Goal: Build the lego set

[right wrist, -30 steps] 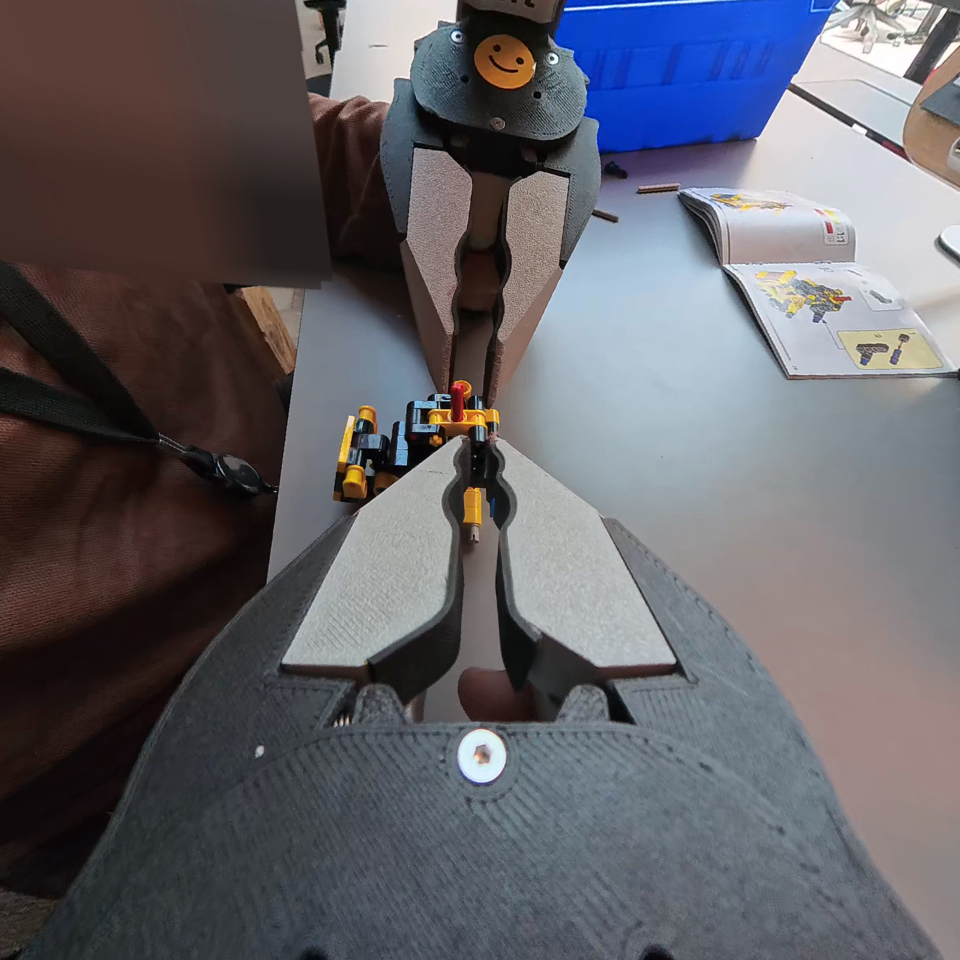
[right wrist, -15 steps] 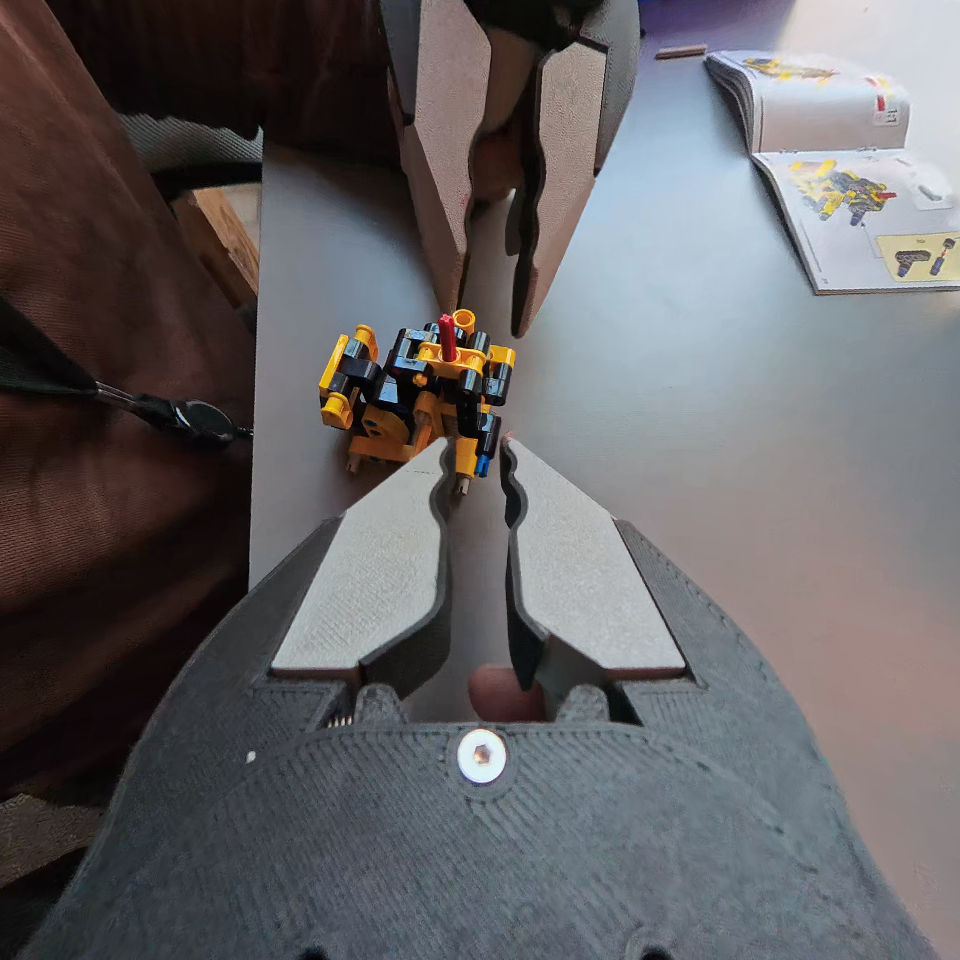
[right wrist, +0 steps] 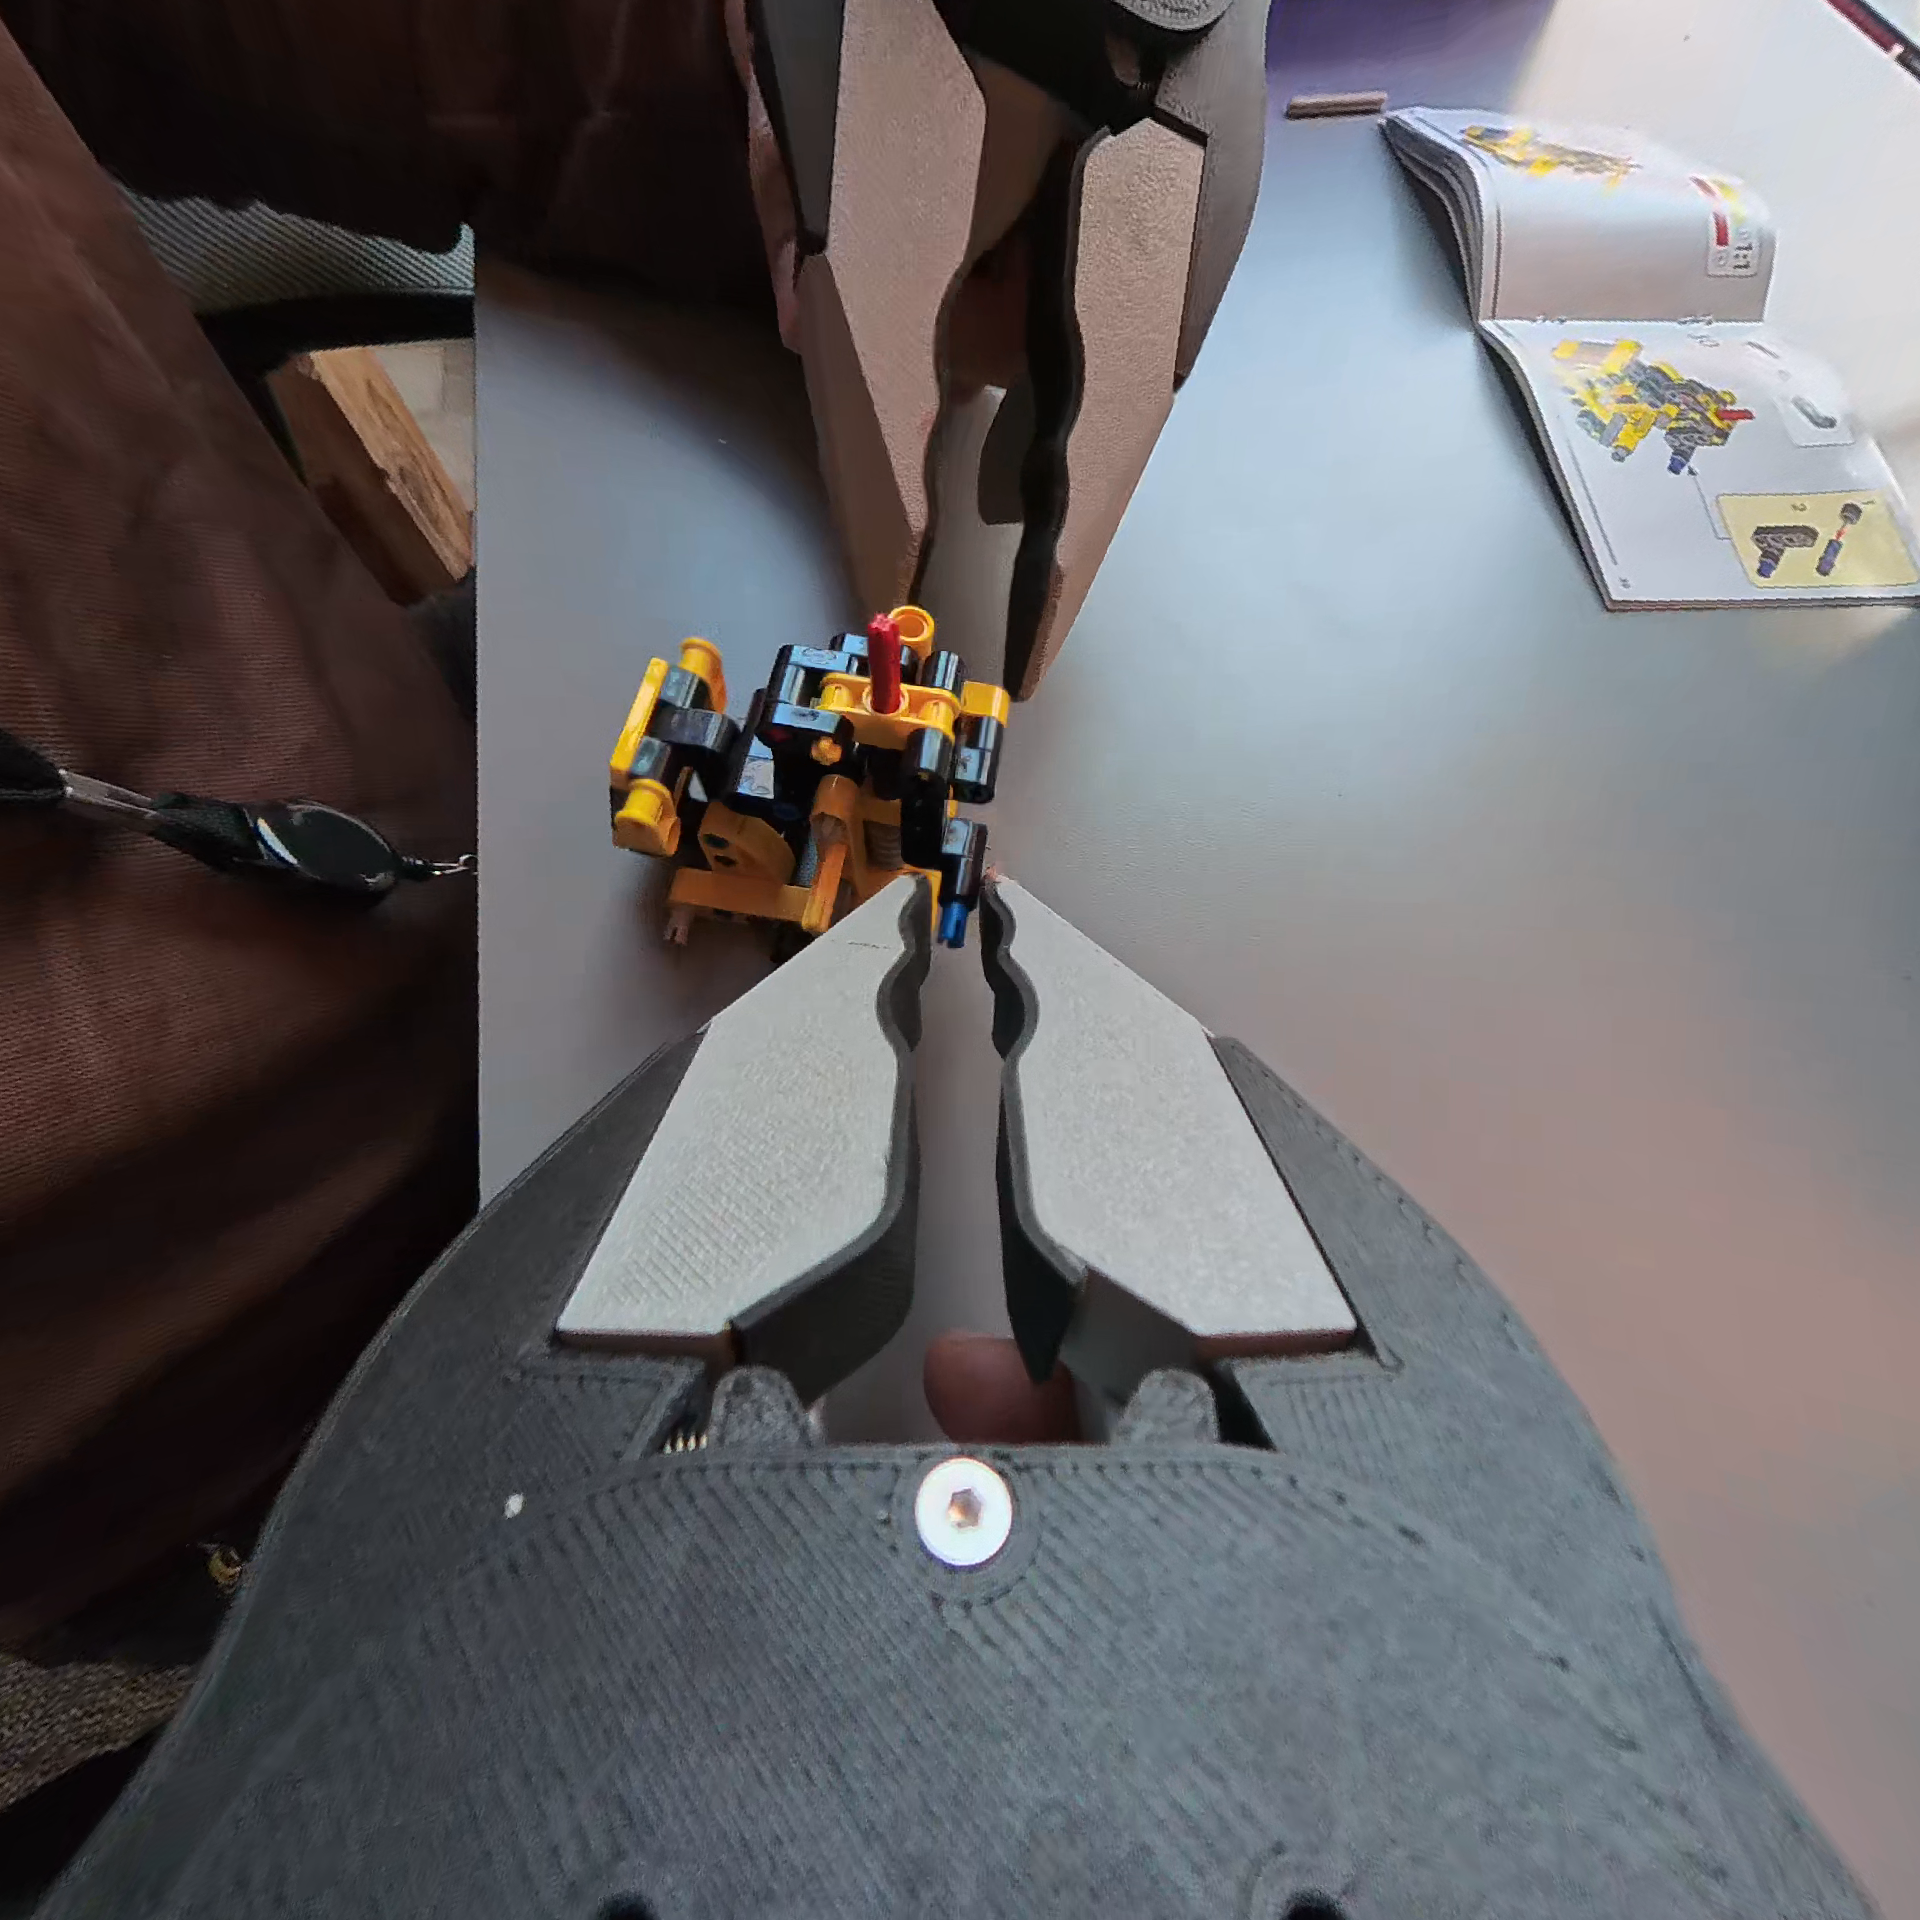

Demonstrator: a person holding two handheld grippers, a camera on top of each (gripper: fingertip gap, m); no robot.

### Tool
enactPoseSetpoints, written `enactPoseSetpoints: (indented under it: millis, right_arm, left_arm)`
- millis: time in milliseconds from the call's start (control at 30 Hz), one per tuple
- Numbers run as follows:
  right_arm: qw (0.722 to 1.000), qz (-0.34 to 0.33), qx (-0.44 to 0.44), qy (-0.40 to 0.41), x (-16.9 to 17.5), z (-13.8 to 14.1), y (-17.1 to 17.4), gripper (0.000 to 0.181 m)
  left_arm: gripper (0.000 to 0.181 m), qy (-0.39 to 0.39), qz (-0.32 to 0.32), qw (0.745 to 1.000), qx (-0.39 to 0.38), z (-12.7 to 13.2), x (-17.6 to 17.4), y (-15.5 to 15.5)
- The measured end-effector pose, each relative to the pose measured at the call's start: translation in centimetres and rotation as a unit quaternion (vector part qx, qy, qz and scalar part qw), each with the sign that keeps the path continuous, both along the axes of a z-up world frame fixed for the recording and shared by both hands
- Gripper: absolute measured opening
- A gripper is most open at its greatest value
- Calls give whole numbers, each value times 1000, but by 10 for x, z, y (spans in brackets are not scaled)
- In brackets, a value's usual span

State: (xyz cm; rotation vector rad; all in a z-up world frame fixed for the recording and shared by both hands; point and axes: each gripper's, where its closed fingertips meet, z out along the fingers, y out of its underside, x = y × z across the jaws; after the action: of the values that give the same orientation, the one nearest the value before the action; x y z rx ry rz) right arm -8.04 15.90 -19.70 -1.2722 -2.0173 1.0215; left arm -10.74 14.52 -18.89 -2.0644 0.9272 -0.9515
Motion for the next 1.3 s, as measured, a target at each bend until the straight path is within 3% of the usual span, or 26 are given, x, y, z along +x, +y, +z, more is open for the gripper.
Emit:
enactPoseSetpoints:
  millis: [267, 1300]
  right_arm:
    - [1000, 12, -2, 0, 0, 0, -4, 10]
    - [999, 21, -25, -16, -4, -1, -5, 11]
  left_arm:
    - [11, 19, -14, 1000, -5, -6, 0, -8]
    - [2, 17, -55, 998, -14, -7, 10, -20]
